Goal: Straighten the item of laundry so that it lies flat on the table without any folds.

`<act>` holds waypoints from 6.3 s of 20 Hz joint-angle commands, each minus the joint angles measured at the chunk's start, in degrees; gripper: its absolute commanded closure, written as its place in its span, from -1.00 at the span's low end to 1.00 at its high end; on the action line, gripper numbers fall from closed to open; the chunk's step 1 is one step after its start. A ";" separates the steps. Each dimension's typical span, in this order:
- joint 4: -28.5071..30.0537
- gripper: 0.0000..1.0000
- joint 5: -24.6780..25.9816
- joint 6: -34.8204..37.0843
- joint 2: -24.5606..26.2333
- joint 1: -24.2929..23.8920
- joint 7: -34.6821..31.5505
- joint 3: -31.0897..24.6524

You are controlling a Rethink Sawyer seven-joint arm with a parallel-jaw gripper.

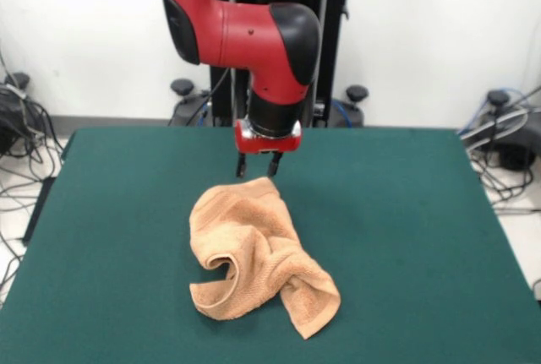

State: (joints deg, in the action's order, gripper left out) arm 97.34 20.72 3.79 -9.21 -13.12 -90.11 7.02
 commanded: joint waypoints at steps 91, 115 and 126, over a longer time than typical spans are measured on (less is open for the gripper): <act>-9.13 -1.00 -0.21 5.24 2.67 1.09 -8.10 -5.04; -8.01 -1.00 -0.91 1.46 5.26 1.54 -9.07 -3.60; -7.10 -1.00 -0.44 3.00 5.29 1.15 -7.78 -4.53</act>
State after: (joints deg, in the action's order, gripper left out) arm 88.97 20.01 8.53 -6.22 -13.17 -90.11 6.46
